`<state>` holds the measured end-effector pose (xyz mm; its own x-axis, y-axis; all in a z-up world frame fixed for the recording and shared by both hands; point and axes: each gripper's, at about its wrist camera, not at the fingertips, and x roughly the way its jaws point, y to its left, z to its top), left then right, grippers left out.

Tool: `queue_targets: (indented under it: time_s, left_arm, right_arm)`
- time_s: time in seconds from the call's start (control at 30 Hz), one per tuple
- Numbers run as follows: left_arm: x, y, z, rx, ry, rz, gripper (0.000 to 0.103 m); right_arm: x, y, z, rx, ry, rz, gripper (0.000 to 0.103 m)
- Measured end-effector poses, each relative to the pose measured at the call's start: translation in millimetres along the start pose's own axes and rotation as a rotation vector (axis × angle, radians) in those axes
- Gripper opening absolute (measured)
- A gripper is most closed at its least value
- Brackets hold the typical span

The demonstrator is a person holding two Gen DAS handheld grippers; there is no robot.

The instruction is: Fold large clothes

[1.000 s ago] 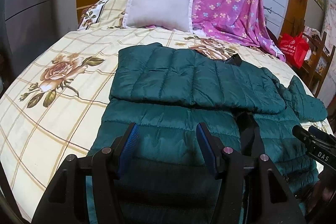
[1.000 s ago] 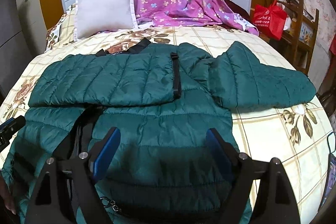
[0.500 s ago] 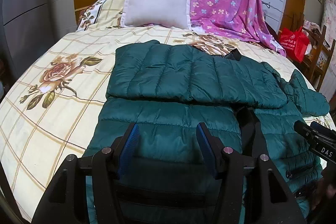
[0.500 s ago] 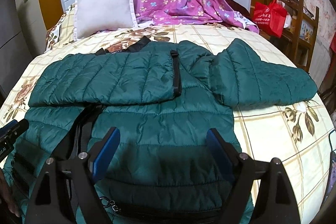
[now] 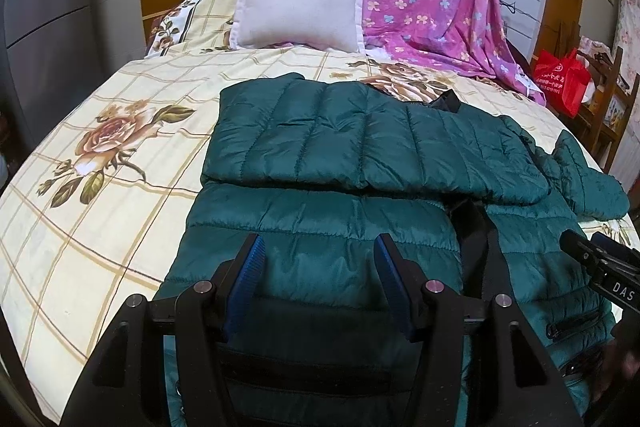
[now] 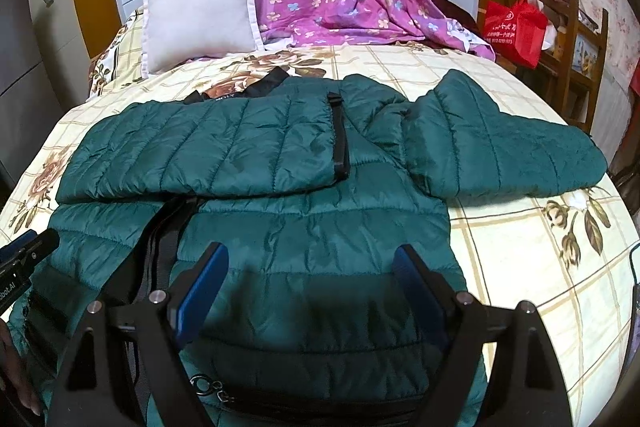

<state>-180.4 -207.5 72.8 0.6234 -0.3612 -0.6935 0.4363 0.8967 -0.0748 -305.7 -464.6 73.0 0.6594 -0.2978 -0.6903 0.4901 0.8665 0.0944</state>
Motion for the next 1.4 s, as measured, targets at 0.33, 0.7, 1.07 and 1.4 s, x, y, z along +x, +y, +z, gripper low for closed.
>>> queue_targets:
  time_s: [0.33, 0.7, 1.07, 1.4]
  left_arm:
    - [-2.7, 0.1, 3.7, -0.021, 0.004, -0.029, 0.038]
    - [-13.2, 2.7, 3.6, -0.027, -0.028, -0.028, 0.038]
    - [-1.8, 0.4, 2.8, -0.021, -0.006, -0.015, 0.038]
    - [3.7, -0.2, 7.7, -0.022, -0.005, -0.028, 0.038]
  right_arm:
    - [1.1, -0.1, -2.7, 0.000, 0.006, 0.005, 0.088]
    - [-6.3, -2.9, -6.8, 0.006, -0.009, 0.016, 0.088]
    - [-3.8, -24.5, 14.2, 0.039, -0.027, -0.022, 0.089]
    - [2.8, -31.6, 22.7, 0.026, -0.022, -0.039, 0.089]
